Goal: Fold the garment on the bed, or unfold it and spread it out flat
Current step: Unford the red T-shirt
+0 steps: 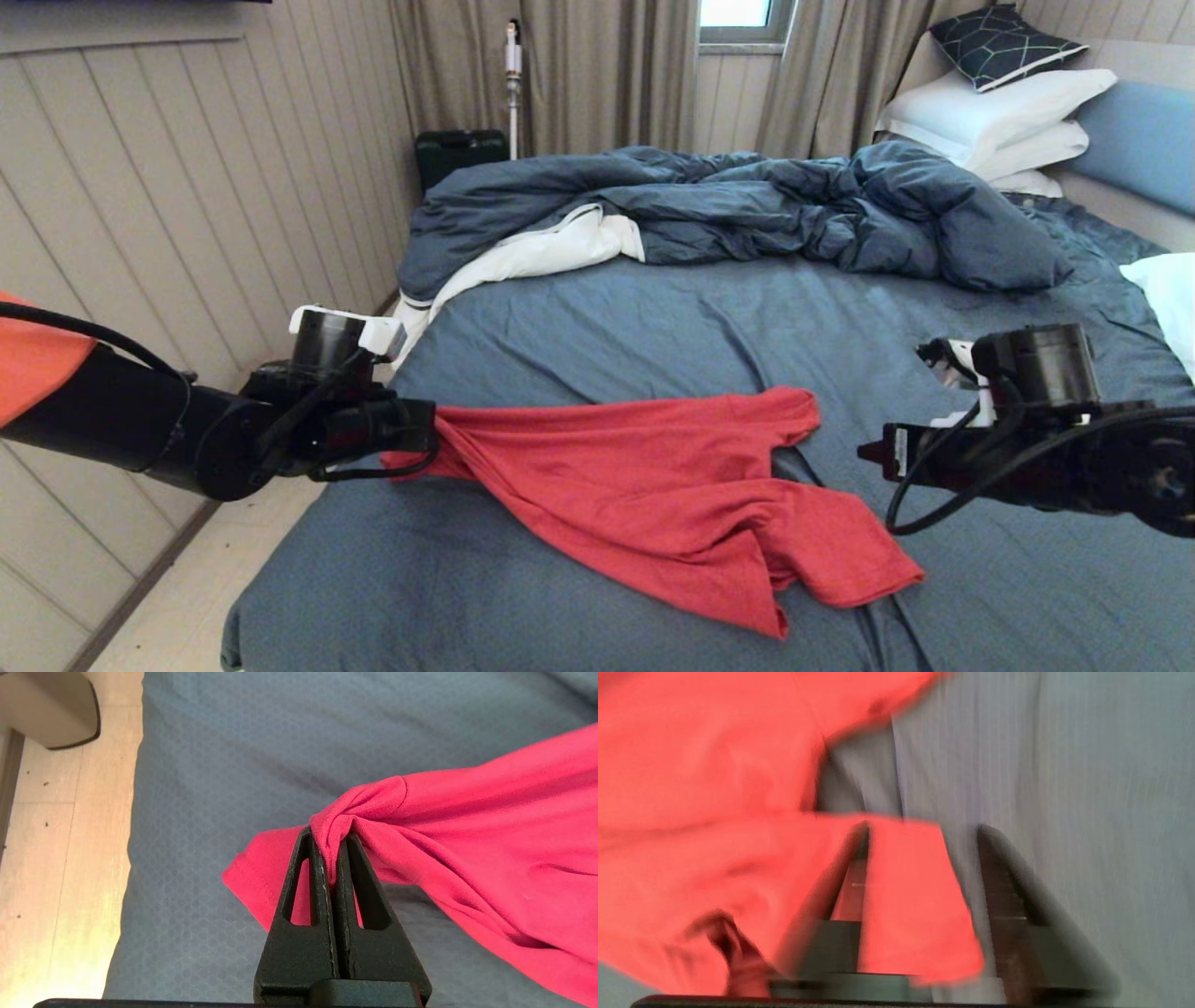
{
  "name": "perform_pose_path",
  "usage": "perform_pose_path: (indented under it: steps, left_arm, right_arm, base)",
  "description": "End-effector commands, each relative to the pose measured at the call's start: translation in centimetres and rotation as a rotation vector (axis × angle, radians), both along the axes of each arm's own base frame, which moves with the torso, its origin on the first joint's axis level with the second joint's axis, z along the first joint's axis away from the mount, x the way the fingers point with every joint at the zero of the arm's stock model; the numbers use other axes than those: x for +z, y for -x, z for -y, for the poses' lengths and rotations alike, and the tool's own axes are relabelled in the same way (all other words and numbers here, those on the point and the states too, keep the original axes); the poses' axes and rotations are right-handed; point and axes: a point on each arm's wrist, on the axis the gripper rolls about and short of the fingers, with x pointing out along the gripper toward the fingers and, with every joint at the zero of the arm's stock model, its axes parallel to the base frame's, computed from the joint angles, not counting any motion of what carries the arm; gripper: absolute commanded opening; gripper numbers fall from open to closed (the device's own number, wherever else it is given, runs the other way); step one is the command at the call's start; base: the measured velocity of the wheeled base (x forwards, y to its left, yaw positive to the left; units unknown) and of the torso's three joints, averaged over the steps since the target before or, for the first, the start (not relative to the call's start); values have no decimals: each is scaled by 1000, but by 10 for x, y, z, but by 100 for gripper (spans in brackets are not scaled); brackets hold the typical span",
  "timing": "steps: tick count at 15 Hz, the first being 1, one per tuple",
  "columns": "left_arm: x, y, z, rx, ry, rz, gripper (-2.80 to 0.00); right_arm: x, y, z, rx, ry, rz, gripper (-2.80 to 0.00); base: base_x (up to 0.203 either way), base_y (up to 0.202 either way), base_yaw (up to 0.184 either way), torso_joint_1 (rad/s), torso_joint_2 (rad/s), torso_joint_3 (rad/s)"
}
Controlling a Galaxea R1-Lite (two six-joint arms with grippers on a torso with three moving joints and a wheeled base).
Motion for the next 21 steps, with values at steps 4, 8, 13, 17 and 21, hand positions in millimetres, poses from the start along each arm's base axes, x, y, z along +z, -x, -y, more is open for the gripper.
perform_pose_path:
  steps: [4,8,13,17,21]
  left_arm:
    - [9,5,-2,1,6,26,-280]
    - [0,10,-1,-7,-9,-10,-280]
    - [-8,4,1,-2,-17,-23,-280]
    - [-6,-3,3,4,-19,-15,0]
    - [2,0,1,7,-15,6,0]
  right_arm:
    - [5,-27,-9,20,7,41,-280]
    - [7,-40,-23,60,8,62,-280]
    - [5,-44,-34,97,4,63,-280]
    - [5,-51,-37,104,4,68,-280]
    - [4,-52,-36,101,5,65,-280]
  base:
    - [0,0,0,0,0,0]
    - [0,0,0,0,0,0]
    - [0,0,0,0,0,0]
    - [0,0,0,0,0,0]
    - [0,0,0,0,0,0]
